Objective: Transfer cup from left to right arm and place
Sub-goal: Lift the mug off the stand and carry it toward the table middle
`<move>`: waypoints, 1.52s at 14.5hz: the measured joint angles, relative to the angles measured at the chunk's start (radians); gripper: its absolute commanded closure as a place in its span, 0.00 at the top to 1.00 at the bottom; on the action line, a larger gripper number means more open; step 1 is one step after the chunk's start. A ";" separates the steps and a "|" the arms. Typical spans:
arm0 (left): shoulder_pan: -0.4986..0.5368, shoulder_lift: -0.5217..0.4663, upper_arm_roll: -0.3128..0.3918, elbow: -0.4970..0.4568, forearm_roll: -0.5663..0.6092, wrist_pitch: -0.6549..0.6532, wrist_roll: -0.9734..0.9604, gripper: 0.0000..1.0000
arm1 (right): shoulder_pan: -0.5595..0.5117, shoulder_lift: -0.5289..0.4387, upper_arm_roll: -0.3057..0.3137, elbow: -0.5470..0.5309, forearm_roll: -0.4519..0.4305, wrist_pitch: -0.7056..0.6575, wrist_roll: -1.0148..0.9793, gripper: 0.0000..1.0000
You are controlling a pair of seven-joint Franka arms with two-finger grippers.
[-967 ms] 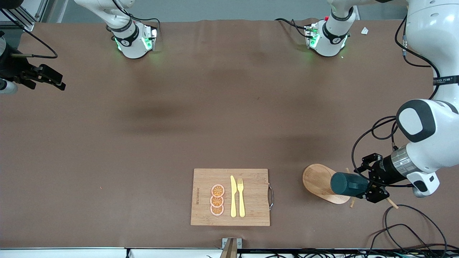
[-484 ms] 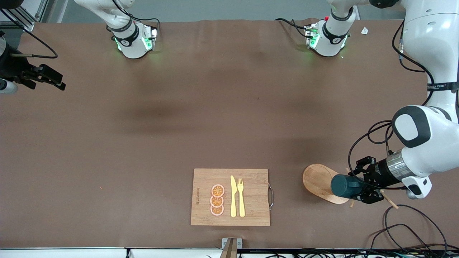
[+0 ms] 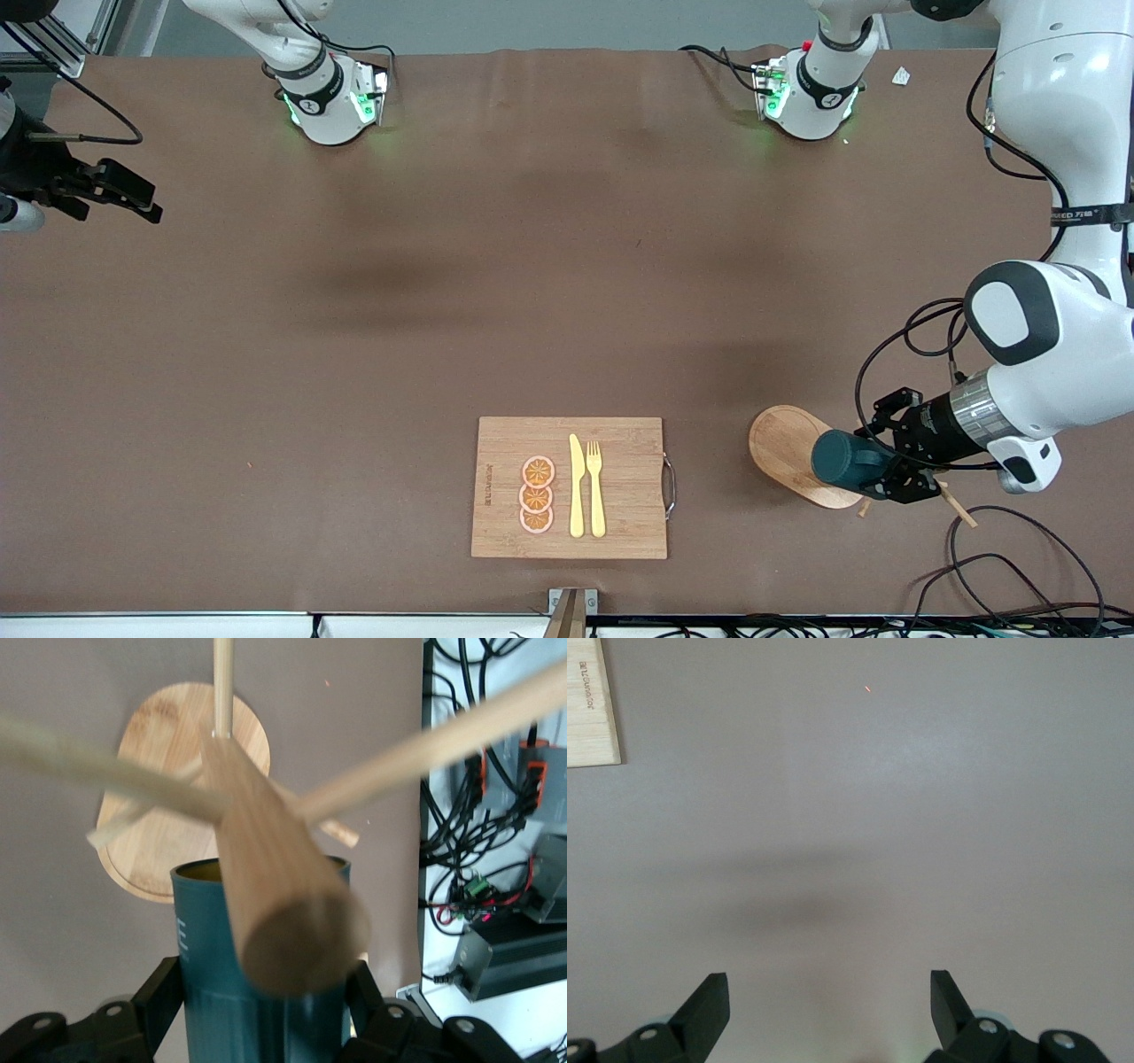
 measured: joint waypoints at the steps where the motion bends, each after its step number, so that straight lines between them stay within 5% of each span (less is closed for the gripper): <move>1: -0.003 -0.001 -0.008 0.005 0.000 0.000 0.000 0.55 | 0.000 0.000 0.000 0.000 0.000 -0.001 0.000 1.00; 7: -0.091 -0.040 -0.021 0.016 0.128 -0.020 -0.015 0.55 | 0.000 0.000 0.000 0.000 0.000 -0.003 0.000 1.00; 16: -0.444 -0.038 -0.024 0.003 0.573 -0.024 -0.179 0.56 | 0.000 0.000 0.000 0.000 0.000 -0.004 0.000 1.00; 22: -0.680 0.044 -0.019 -0.007 0.961 -0.026 -0.467 0.56 | 0.000 0.000 -0.001 0.000 0.000 -0.004 0.000 1.00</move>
